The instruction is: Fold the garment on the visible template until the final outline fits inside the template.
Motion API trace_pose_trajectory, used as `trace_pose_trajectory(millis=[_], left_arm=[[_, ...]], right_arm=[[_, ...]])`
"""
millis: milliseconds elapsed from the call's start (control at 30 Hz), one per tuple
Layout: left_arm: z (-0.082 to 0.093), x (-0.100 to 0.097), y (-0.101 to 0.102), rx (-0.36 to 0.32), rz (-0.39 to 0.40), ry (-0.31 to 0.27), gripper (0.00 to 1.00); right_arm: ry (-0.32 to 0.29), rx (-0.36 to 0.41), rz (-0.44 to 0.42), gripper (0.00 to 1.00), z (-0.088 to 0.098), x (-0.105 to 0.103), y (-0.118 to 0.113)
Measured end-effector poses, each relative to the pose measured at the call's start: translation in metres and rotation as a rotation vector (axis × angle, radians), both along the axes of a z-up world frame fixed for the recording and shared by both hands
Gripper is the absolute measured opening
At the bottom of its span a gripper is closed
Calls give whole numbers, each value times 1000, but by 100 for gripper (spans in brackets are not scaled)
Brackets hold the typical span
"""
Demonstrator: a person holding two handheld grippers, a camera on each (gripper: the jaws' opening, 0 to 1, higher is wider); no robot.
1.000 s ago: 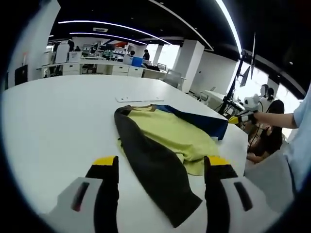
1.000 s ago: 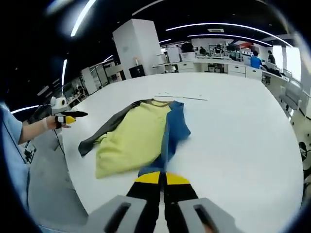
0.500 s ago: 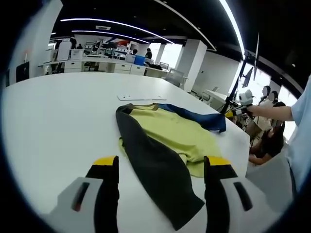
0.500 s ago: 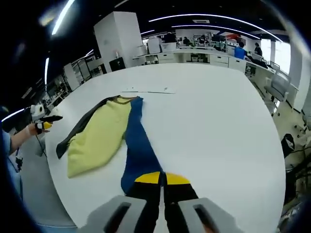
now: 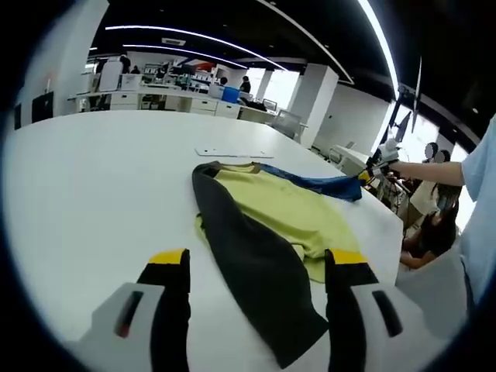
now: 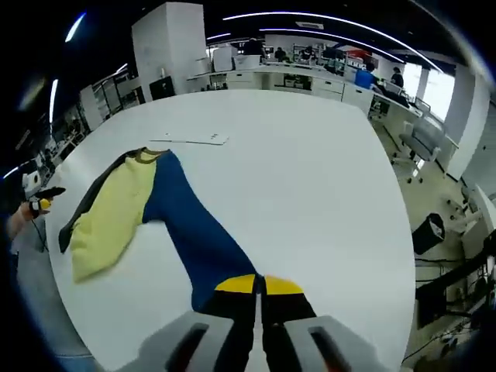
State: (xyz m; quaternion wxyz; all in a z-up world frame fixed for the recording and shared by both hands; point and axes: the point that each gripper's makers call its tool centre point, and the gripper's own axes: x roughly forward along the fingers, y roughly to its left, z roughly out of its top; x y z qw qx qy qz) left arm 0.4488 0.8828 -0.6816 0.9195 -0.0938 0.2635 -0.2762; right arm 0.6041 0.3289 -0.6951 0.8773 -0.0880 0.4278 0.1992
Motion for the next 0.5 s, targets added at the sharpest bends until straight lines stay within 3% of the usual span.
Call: trace_pose_trajectory(millis=[333,500], left_arm=[[-9,-1,-1,-2,12,30,67],[-14,-2,-1,-5,20,45,67]], right_arm=[[-1,-78,-2,0,-3,43,-14],[70,-131,1,0,-21,51,-21]])
